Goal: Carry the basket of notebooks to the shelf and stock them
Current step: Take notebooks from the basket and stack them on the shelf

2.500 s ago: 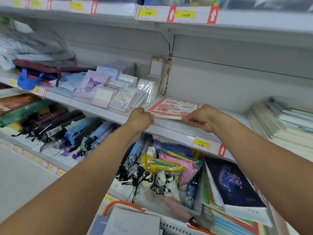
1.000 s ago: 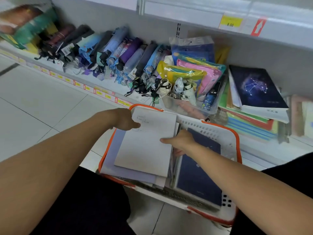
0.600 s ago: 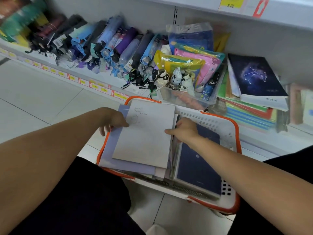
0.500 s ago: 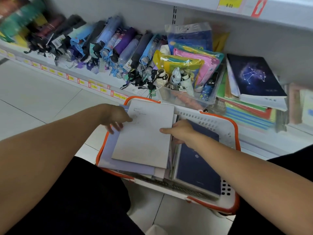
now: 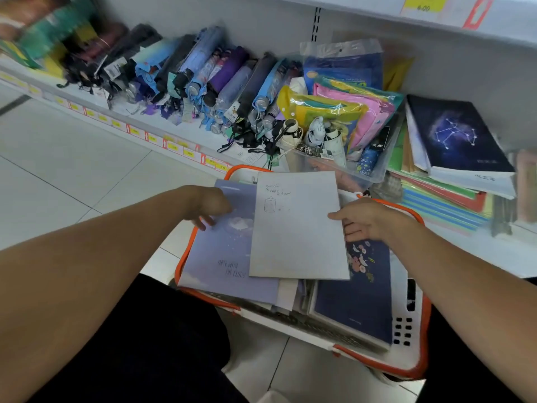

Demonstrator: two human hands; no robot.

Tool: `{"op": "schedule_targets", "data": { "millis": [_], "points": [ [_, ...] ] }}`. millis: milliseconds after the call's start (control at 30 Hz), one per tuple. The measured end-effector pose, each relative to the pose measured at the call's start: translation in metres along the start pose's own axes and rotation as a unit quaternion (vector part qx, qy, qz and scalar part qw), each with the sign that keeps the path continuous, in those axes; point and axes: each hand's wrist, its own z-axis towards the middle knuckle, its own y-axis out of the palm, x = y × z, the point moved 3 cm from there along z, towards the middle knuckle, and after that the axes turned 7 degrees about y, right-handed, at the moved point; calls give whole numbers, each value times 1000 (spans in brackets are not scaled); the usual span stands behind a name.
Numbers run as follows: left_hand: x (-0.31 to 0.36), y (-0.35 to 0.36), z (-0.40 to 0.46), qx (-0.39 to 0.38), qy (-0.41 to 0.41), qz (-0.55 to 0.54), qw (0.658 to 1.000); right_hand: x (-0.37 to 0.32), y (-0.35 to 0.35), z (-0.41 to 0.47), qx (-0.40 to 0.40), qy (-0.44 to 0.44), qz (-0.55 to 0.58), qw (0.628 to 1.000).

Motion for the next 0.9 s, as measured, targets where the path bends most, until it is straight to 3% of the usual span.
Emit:
{"op": "schedule_targets", "data": {
  "millis": [100,333,600,900],
  "points": [
    [1,-3,1,17,-22,24,999,4,3,0,-18,-9,9,1000],
    [-14,-8,5,9,-38,-84,996,15,9,5,-72,-27,103,992],
    [-15,2,6,-21,-27,-102,994,16,-11,14,39,-77,141,986],
    [6,22,2,-49,-15,-135,990,34,-7,9,-1,-16,257,966]
  ]
}}
